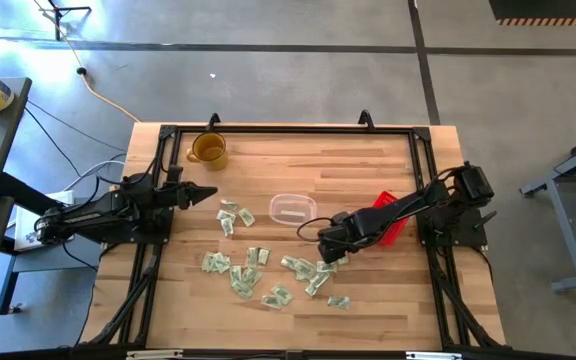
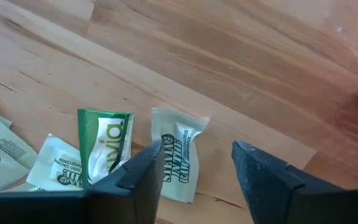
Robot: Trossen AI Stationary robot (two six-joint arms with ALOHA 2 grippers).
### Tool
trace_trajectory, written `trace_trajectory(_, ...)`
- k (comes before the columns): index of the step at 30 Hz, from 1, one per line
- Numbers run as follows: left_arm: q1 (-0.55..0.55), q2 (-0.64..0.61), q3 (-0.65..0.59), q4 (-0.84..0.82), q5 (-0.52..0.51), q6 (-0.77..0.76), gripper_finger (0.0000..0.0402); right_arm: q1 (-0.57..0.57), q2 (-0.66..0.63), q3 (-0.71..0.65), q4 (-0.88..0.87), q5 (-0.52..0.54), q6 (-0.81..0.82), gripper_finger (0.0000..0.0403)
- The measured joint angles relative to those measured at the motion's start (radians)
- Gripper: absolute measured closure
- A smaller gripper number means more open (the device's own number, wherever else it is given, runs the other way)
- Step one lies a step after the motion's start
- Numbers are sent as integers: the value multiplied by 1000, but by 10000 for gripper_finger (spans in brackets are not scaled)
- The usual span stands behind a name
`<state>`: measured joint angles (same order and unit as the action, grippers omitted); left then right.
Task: Pick and place items into bin
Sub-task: Put the white stevia packet into the transparent bin
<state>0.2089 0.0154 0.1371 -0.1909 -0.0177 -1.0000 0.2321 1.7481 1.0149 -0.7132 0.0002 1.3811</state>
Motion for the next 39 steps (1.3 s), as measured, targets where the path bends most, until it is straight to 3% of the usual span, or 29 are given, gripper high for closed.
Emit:
trace_trajectory(5,0,0,0,0,0,0,300,5,37,2,15,9,-5,217)
trace_trajectory(9,0,0,0,0,0,0,300,10,65,3,28,7,-33,239)
trace_trajectory(18,0,0,0,-3,-1,1,300,-17,6,-3,52,82,-75,393)
trace_trajectory(24,0,0,0,-27,0,8,300,-84,-109,-2,239,184,-126,397)
trace_trajectory(29,0,0,0,-71,2,8,300,-183,-139,15,458,151,-233,395)
trace_trajectory(34,0,0,0,-82,44,8,300,-279,-58,144,369,170,-325,399)
trace_trajectory(39,0,0,0,-92,52,17,300,-330,56,258,290,45,-370,388)
